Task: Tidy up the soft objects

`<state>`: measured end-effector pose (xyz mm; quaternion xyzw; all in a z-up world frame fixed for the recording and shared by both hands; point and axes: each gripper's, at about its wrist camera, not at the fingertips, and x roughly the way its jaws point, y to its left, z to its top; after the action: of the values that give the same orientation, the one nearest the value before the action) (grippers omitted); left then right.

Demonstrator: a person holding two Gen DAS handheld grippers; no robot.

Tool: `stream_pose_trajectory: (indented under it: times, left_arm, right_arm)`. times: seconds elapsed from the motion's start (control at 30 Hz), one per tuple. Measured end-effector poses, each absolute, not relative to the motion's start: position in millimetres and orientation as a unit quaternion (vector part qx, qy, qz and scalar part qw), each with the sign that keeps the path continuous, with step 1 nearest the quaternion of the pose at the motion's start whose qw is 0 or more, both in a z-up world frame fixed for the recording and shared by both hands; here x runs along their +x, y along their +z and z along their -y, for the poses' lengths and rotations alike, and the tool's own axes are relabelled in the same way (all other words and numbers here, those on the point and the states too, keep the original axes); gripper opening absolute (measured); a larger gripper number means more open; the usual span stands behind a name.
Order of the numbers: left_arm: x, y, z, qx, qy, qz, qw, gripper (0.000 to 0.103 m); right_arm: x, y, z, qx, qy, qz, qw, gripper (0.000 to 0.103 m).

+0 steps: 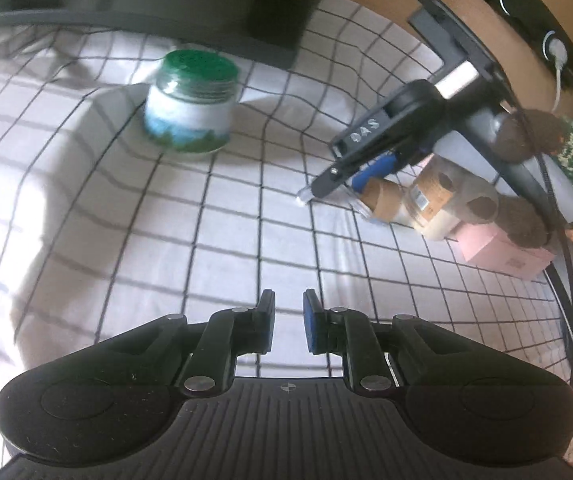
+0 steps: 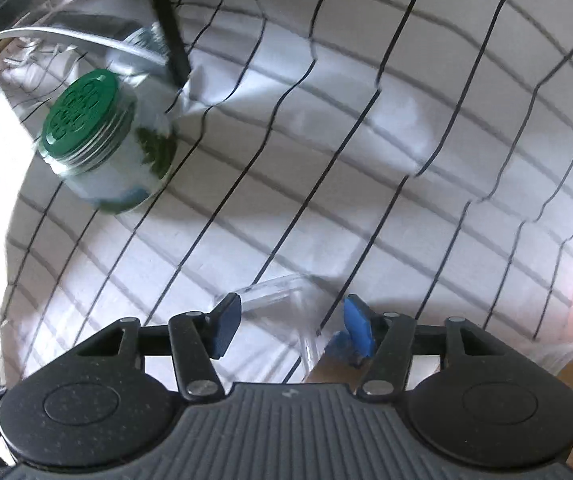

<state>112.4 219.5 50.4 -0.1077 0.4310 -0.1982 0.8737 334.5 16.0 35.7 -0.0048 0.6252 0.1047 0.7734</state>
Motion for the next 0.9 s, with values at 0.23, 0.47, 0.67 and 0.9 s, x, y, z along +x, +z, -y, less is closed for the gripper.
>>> stream_pose_trajectory:
  times: [0.23,0.47,0.67,0.9]
  left_arm:
    - [101,54,-233,-0.138,-0.199,-0.435,0.867,0.017]
    - [106,60,-219,-0.122,-0.225,-0.423,0.869,0.017]
    - [146,66,-176,-0.078,-0.237,-0.383,0.889,0.017]
    - [179,50,-121,0.011,-0.206,-0.415,0.886,0.018]
  right_arm:
    - [273,51,-23,0.031,0.153,-0.628,0.762,0.009]
    - [189,94,5,0.072,0.124,-0.552,0.822,0.010]
    - [127,97,28,0.058,0.047,-0.514,0.854,0.051]
    - [80,81,35,-0.015,-0.006,-0.488,0.873,0.067]
